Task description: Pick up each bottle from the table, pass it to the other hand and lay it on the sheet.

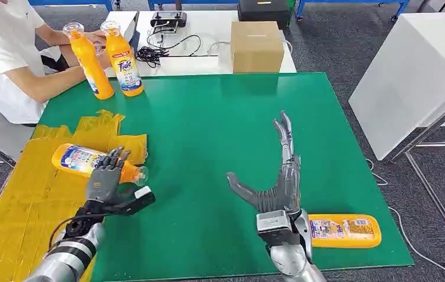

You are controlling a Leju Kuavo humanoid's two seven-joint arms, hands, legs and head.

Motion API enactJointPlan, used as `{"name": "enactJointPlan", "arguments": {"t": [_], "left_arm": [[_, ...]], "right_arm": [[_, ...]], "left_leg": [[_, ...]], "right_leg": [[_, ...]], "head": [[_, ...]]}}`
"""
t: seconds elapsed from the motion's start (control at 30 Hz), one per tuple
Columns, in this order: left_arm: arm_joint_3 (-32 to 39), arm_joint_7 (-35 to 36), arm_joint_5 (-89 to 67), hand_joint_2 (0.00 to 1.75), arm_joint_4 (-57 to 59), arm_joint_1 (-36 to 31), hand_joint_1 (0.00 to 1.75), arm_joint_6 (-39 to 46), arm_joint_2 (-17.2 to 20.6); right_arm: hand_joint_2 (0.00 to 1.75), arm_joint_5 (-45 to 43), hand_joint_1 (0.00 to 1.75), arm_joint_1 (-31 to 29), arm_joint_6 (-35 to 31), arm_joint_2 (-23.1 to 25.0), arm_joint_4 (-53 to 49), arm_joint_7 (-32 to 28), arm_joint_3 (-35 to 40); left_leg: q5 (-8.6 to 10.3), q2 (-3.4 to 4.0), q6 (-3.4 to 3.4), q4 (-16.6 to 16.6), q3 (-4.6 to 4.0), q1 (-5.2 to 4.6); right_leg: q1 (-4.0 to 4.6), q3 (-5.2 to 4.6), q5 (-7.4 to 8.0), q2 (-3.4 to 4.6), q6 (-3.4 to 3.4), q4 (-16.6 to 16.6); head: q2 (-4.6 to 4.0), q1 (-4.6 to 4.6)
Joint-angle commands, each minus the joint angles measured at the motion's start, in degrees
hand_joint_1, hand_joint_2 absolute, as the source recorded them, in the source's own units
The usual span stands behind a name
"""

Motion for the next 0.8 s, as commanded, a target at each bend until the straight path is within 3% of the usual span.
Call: {"name": "enactJointPlan", "arguments": {"t": [0.03,0.1,0.2,0.57,0.8], "left_arm": [[0.2,-10.9,22.4,1.75,-33.3,12.8,0.0,-1.1,-6.3],[-2.1,-12.7,33.8,1.75,-42.6,16.0,0.0,-4.7,-5.6],[-1.5,-13.5,40.4,1.75,-48.4,18.5,0.0,-9.5,-5.2],[0.6,-15.4,42.3,1.75,-43.9,18.4,0.0,-11.6,-6.4],[0.2,-15.9,45.0,1.75,-42.8,18.5,0.0,-13.0,-6.5]], "right_arm": [[1.75,17.4,0.0,-0.9,1.8,-8.0,-0.2,10.2,-0.2],[1.75,24.3,0.0,-1.8,5.7,-11.5,1.1,14.6,0.0],[1.75,24.9,0.0,-1.6,8.1,-14.1,1.9,14.8,-1.4],[1.75,23.1,0.0,0.7,16.6,-21.8,4.5,14.6,-8.8],[1.75,23.2,0.0,3.1,27.3,-32.1,10.1,15.5,-9.1]], "left_leg": [[-0.08,-0.07,0.02,0.1,-0.1,0.04],[-0.07,0.08,0.01,0.0,-0.17,-0.04],[-0.17,0.24,-0.02,0.1,-0.13,0.0],[-0.05,-0.09,0.03,0.0,-0.21,-0.04],[-0.05,-0.12,0.04,0.0,-0.24,-0.09]], "right_leg": [[0.04,0.03,-0.05,-0.11,0.07,-0.1],[-0.02,-0.08,-0.01,0.05,0.04,-0.1],[0.05,-0.07,-0.03,0.19,0.01,-0.1],[-0.01,-0.1,-0.01,-0.12,0.05,-0.1],[-0.03,-0.11,-0.01,-0.12,0.05,-0.2]], "head": [[0.0,0.02],[0.0,0.04],[0.0,0.0],[0.0,0.0],[0.0,-0.02]]}}
